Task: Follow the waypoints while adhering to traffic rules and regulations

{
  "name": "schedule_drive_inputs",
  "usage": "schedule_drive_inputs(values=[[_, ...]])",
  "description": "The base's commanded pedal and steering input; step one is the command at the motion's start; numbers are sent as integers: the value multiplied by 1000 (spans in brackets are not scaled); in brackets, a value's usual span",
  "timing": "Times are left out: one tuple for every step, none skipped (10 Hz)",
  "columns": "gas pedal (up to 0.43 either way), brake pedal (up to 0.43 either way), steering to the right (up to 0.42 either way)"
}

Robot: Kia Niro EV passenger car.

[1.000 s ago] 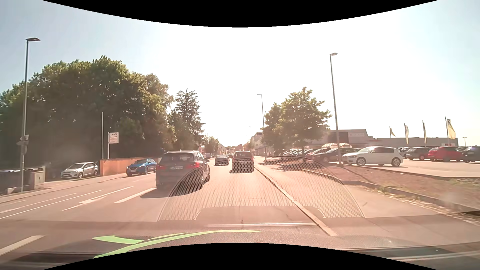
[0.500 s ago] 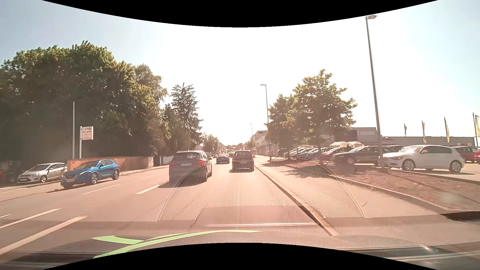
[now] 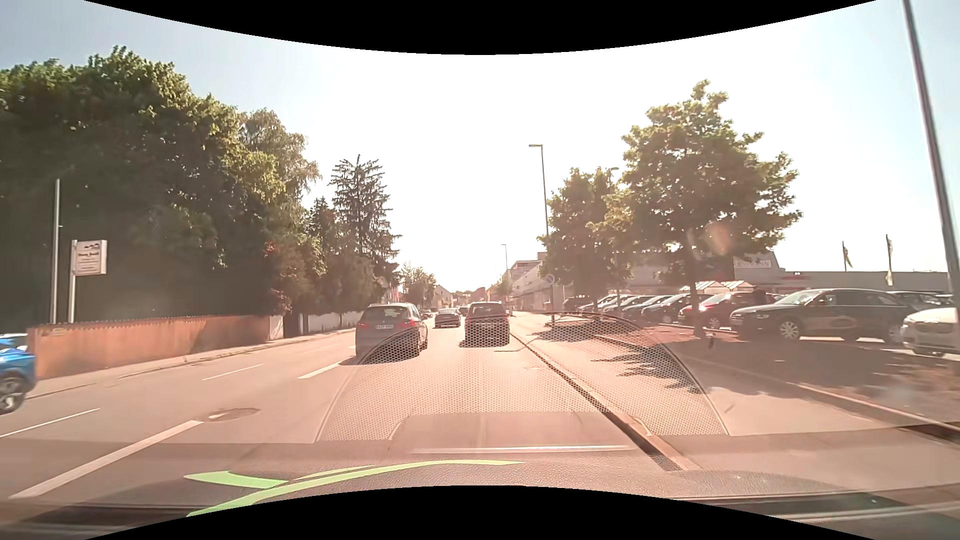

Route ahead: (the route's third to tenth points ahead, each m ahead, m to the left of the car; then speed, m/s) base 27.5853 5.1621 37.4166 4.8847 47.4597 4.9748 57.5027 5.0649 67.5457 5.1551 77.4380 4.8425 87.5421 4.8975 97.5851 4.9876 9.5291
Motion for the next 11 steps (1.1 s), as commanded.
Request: schedule_drive_inputs(values=[[79,0,0],[79,0,0],[79,0,0],[79,0,0],[79,0,0],[79,0,0],[79,0,0],[79,0,0],[79,0,0],[79,0,0],[59,0,0]])
